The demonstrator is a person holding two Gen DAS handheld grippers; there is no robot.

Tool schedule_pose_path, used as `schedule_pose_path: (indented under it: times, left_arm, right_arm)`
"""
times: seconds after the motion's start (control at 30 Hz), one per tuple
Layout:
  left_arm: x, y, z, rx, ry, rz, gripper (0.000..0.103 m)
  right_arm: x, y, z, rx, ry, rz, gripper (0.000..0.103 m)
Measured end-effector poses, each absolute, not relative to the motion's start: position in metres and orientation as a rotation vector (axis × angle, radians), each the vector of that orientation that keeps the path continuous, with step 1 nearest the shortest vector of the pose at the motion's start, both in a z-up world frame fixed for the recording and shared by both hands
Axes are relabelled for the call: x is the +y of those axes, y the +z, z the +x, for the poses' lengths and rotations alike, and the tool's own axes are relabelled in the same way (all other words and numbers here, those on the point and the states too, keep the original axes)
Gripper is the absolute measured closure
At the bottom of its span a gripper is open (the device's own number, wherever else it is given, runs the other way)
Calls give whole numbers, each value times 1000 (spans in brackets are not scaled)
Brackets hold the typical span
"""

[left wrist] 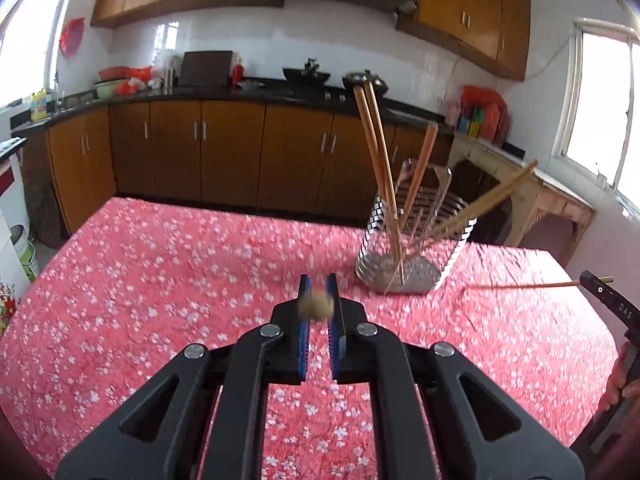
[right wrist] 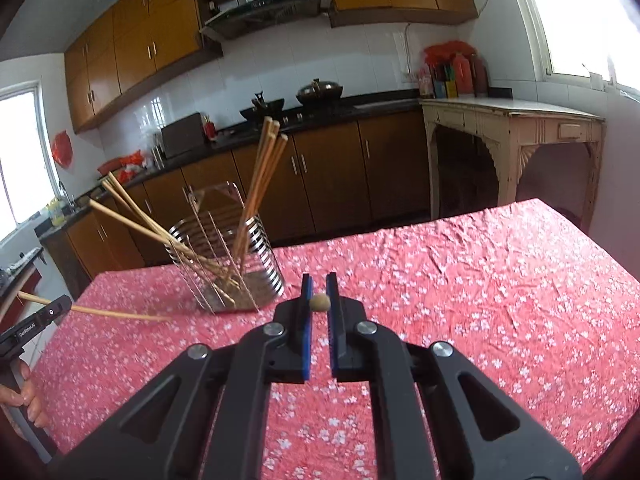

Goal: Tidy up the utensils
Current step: 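Lift both chopsticks upright and carry them over the wire holder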

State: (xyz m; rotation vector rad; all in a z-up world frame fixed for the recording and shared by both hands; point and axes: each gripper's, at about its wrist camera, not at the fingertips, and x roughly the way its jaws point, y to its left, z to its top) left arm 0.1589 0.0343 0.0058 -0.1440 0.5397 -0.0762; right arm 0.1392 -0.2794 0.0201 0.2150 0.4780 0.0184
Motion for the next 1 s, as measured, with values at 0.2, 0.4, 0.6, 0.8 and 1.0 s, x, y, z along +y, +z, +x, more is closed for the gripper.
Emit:
schedule_pose_path:
  times: [0.2, 0.4, 0.6, 0.8, 1.0]
  left_arm:
    - [38, 19, 157, 509, -70, -155, 96]
    - [40, 31, 158, 484, -67, -151, 96]
    - [38, 46, 160, 456, -72, -142, 96]
    - [20, 78, 162, 394, -113, -122, 96]
    - [-10, 128, 165, 285, -183, -154, 96]
  right_arm:
    - [-281, 35, 137, 442, 33, 231, 95]
    - [-281, 49, 138, 412, 39, 224, 95]
    - [-281, 70, 141, 393, 60, 233, 95]
    - [-281, 105, 147, 357, 101, 262, 95]
    - [-271, 157, 156, 255, 150, 285, 95]
